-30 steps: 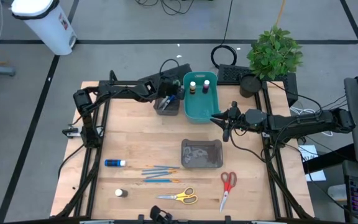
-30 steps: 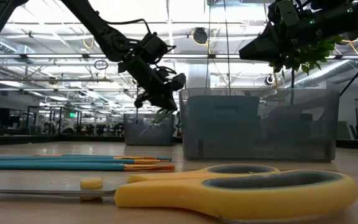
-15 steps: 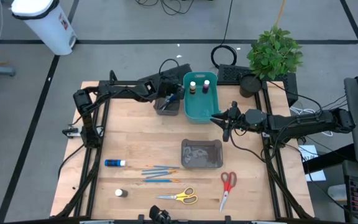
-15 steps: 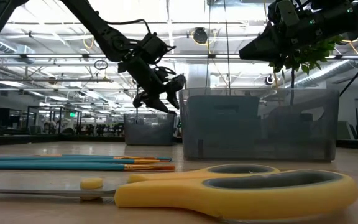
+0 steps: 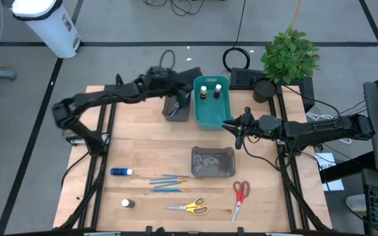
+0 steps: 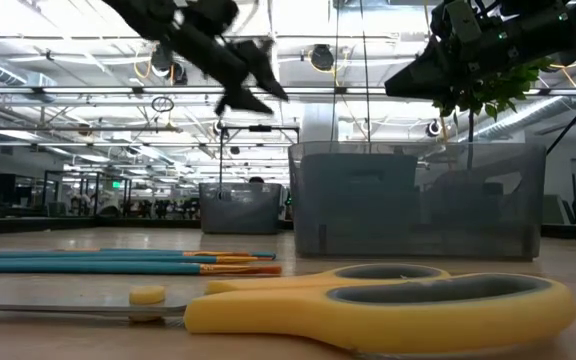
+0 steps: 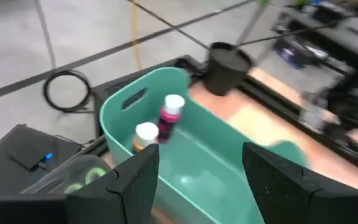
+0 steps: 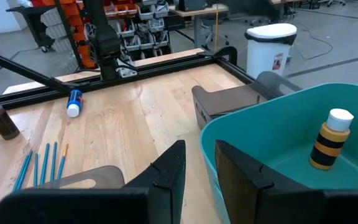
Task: Pick & Place Paint Supplies
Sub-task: Put the blue paint bottle into the green bin
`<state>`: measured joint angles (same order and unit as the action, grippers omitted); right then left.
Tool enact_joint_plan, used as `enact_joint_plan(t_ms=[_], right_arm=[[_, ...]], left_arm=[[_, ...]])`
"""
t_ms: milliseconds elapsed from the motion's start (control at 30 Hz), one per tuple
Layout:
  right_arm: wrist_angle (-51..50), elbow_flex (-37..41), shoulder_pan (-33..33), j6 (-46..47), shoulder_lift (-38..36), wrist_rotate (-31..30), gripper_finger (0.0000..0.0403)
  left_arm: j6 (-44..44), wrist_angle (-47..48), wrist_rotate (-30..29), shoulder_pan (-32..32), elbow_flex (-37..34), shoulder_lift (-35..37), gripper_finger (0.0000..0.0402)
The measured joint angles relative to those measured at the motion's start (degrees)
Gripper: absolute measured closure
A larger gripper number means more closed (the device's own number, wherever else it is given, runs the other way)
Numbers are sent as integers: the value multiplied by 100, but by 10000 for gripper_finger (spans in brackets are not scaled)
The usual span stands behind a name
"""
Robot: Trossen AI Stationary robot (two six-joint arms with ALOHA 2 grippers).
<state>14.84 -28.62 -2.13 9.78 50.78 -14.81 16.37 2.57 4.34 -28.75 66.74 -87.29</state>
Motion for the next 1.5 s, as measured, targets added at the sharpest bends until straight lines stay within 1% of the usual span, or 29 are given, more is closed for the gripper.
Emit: enact_joint_plan(t_ms=[67, 167, 267, 367, 433, 500, 600, 767, 900, 1000, 1100, 1200, 1300, 1500], right_arm=[[-19, 0, 0, 0, 0, 2, 326], [-14, 0, 0, 0, 1, 2, 326], [-14, 0, 0, 0, 2, 2, 326], [-8, 0, 0, 0, 2, 2, 326], [-2, 0, 0, 0, 2, 0, 326], [21, 0, -2, 0, 2, 0, 326], [36, 0, 0, 0, 2, 0, 326], [36, 0, 0, 51, 2, 2, 326], [34, 0, 0, 68, 2, 4, 326], [34, 0, 0, 33, 2, 6, 326], [31, 2, 0, 6, 2, 7, 326], [31, 2, 0, 4, 2, 8, 326], [34, 2, 0, 4, 2, 9, 326], [36, 2, 0, 4, 2, 11, 326]], left_arm=[[-57, 602, 189, 13, 3, 500, 162], [-232, 1822, 271, 116, 4, 1221, 162], [-424, 3238, 282, 344, 4, 1844, 162], [-482, 4844, 299, 678, 4, 2249, 162], [-331, 5884, 290, 978, 4, 2379, 162], [-16, 6708, 295, 1347, -10, 2409, 162], [631, 7334, 285, 1938, -252, 2405, 162], [1670, 8158, 328, 2840, -913, 2403, 163], [2518, 8279, 442, 3484, -1649, 2468, 163], [2626, 8108, 772, 3939, -2165, 2470, 163], [2733, 7861, 951, 4355, -2113, 2406, 169], [2824, 7945, 947, 4680, -2134, 2301, 181], [3040, 7682, 906, 4923, -2124, 2248, 193], [3207, 6599, 805, 5282, -2140, 1998, 213]])
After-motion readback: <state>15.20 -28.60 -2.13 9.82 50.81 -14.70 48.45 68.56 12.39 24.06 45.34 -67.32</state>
